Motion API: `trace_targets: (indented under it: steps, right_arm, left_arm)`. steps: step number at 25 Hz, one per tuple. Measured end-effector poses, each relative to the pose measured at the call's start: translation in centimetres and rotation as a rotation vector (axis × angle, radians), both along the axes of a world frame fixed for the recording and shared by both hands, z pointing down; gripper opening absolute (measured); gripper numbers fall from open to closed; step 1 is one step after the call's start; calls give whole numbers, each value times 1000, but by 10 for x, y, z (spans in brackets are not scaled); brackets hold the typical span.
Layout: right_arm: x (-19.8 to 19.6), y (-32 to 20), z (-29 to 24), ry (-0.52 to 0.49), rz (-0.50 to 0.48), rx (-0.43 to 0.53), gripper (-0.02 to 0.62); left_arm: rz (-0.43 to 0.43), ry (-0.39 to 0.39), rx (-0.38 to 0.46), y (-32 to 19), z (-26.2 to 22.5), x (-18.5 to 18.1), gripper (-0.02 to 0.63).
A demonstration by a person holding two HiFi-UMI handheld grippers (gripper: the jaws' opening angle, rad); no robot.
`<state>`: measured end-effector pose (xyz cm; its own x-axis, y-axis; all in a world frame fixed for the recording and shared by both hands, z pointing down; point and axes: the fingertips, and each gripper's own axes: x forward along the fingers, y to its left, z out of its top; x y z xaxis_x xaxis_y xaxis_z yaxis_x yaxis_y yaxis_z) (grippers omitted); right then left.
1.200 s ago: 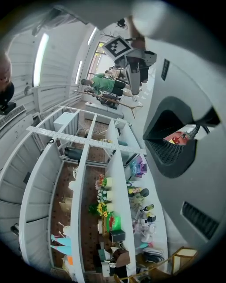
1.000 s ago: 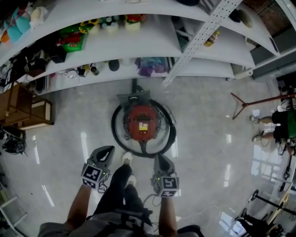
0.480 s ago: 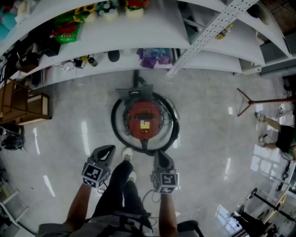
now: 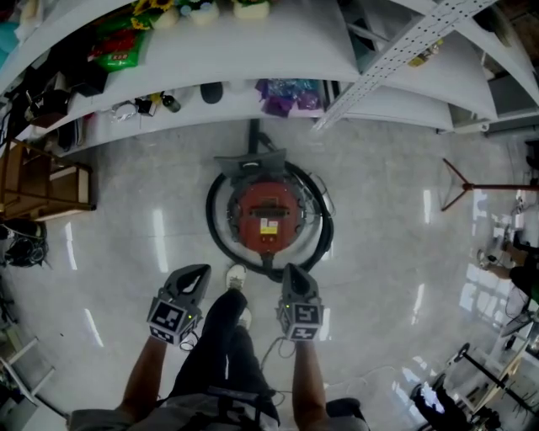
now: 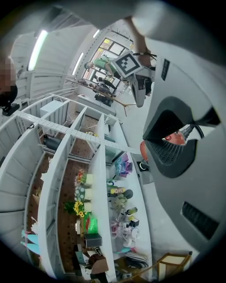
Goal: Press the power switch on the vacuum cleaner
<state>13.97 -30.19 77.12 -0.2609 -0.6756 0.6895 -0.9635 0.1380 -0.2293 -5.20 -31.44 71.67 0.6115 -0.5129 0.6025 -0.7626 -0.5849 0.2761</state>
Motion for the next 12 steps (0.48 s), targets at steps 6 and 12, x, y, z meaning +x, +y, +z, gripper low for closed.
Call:
trace_targets:
  steps: [6, 12]
  right_arm:
    - [-3, -1, 33, 9, -3, -36, 11]
    - [-2, 0, 71, 39, -4, -80, 12]
  left_arm:
    - [-17, -8, -22, 4, 5, -5, 8]
    - [-17, -15, -32, 7, 8, -9, 8]
